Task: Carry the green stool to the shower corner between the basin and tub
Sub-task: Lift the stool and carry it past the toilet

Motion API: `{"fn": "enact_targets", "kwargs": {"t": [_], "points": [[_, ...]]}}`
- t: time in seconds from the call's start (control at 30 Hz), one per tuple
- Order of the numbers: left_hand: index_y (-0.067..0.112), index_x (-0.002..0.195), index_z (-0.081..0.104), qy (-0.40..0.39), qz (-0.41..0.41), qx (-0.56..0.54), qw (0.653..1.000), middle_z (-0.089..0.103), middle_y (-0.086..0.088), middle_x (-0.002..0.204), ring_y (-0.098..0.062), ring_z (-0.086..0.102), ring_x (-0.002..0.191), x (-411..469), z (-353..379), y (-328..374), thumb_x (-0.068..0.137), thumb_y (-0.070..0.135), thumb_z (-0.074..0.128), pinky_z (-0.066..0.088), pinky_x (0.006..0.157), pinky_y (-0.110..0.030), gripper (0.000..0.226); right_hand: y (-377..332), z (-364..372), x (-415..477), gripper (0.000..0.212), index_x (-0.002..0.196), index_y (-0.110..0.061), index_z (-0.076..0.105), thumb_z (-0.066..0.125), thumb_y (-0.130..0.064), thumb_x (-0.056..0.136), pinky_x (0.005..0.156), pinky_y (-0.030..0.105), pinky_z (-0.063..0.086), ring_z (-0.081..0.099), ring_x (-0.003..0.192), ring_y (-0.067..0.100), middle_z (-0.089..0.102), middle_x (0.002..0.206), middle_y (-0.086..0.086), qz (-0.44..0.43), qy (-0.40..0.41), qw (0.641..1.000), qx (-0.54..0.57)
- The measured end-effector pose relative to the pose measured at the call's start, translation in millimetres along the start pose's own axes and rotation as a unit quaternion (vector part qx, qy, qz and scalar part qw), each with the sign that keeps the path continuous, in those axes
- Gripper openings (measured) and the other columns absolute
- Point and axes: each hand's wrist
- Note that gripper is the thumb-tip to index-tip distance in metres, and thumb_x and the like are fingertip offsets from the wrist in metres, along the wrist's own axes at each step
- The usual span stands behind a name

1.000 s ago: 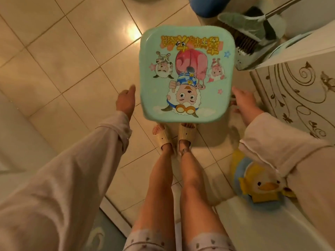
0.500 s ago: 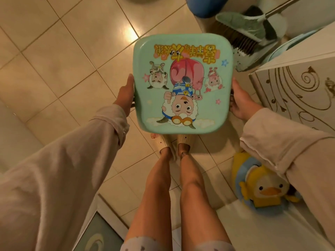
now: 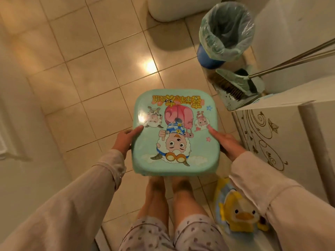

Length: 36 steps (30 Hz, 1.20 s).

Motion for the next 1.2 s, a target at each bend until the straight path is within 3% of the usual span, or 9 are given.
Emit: {"fn": "enact_targets", "kwargs": {"t": [0.13, 0.27, 0.43, 0.57, 0.67, 0.77, 0.87, 0.97, 1.2], "points": [[0.002, 0.11, 0.057, -0.022, -0.041, -0.007, 0.999, 0.063, -0.014, 0.107, -0.026, 0.061, 0.087, -42, -28, 1, 0.079, 0.031, 0.064, 0.05, 0.071, -0.031, 0.043, -15, 15, -35, 0.051, 0.117, -0.001, 0.061, 0.062, -0.037, 0.081, 0.079, 0.027, 0.051, 0.065, 0.101, 0.027, 0.067, 0.116, 0.018, 0.008, -0.012, 0.999, -0.033], [0.003, 0.124, 0.053, -0.03, -0.046, -0.045, 0.997, 0.061, -0.014, 0.114, -0.028, 0.058, 0.096, -74, -52, -4, 0.078, 0.023, 0.066, 0.05, 0.069, -0.03, 0.052, -27, 30, -57, 0.051, 0.116, 0.001, 0.061, 0.061, -0.037, 0.081, 0.07, 0.024, 0.052, 0.067, 0.095, 0.026, 0.067, 0.115, 0.018, -0.007, -0.027, 0.998, -0.059], [0.003, 0.127, 0.048, -0.014, -0.017, -0.102, 0.995, 0.063, -0.006, 0.101, -0.021, 0.058, 0.09, -97, -80, -5, 0.079, 0.017, 0.064, 0.049, 0.076, -0.032, 0.052, -47, 52, -72, 0.053, 0.112, 0.0, 0.063, 0.064, -0.04, 0.078, 0.082, 0.031, 0.051, 0.066, 0.101, 0.029, 0.068, 0.112, 0.018, -0.053, -0.017, 0.992, -0.111], [0.006, 0.123, 0.051, -0.004, 0.009, -0.137, 0.991, 0.061, -0.002, 0.094, -0.021, 0.057, 0.09, -117, -98, 2, 0.081, 0.013, 0.063, 0.048, 0.069, -0.027, 0.044, -71, 71, -83, 0.051, 0.11, 0.001, 0.062, 0.063, -0.04, 0.079, 0.084, 0.035, 0.052, 0.065, 0.099, 0.028, 0.067, 0.114, 0.017, -0.083, -0.027, 0.985, -0.15], [0.004, 0.129, 0.047, 0.01, 0.037, -0.157, 0.987, 0.059, -0.009, 0.112, -0.024, 0.053, 0.105, -126, -111, 2, 0.08, 0.01, 0.063, 0.048, 0.081, -0.032, 0.052, -85, 84, -90, 0.034, 0.095, -0.006, 0.064, 0.061, -0.036, 0.081, 0.071, 0.027, 0.051, 0.064, 0.088, 0.023, 0.066, 0.112, 0.016, -0.108, -0.048, 0.98, -0.158], [0.005, 0.133, 0.045, 0.024, 0.058, -0.173, 0.983, 0.058, -0.01, 0.114, -0.024, 0.054, 0.106, -134, -122, -1, 0.079, 0.008, 0.064, 0.044, 0.093, -0.039, 0.058, -98, 95, -95, 0.043, 0.109, 0.001, 0.061, 0.06, -0.033, 0.083, 0.075, 0.029, 0.051, 0.063, 0.094, 0.025, 0.065, 0.113, 0.017, -0.12, -0.068, 0.974, -0.18], [0.006, 0.132, 0.047, 0.026, 0.069, -0.19, 0.979, 0.064, -0.002, 0.1, -0.02, 0.057, 0.098, -134, -134, -4, 0.079, 0.008, 0.064, 0.045, 0.093, -0.039, 0.056, -114, 108, -96, 0.05, 0.117, 0.003, 0.057, 0.059, -0.033, 0.083, 0.07, 0.026, 0.05, 0.064, 0.086, 0.022, 0.065, 0.11, 0.016, -0.119, -0.091, 0.968, -0.203], [0.003, 0.13, 0.049, 0.022, 0.074, -0.202, 0.976, 0.063, 0.002, 0.095, -0.013, 0.058, 0.089, -128, -153, 0, 0.079, 0.012, 0.064, 0.049, 0.078, -0.031, 0.054, -136, 126, -93, 0.053, 0.116, 0.002, 0.058, 0.06, -0.037, 0.081, 0.078, 0.03, 0.052, 0.065, 0.09, 0.023, 0.067, 0.109, 0.014, -0.123, -0.099, 0.959, -0.235], [0.002, 0.126, 0.051, 0.019, 0.045, -0.206, 0.977, 0.062, 0.001, 0.092, -0.014, 0.057, 0.087, -97, -202, 51, 0.08, 0.017, 0.064, 0.048, 0.072, -0.027, 0.05, -206, 182, -80, 0.054, 0.106, -0.002, 0.063, 0.061, -0.047, 0.077, 0.093, 0.039, 0.05, 0.064, 0.103, 0.03, 0.068, 0.113, 0.015, -0.119, -0.068, 0.951, -0.279]]}}
Point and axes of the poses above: each hand's wrist, its own x-axis towards the middle knuckle, its own z-axis out of the palm, y = z × x
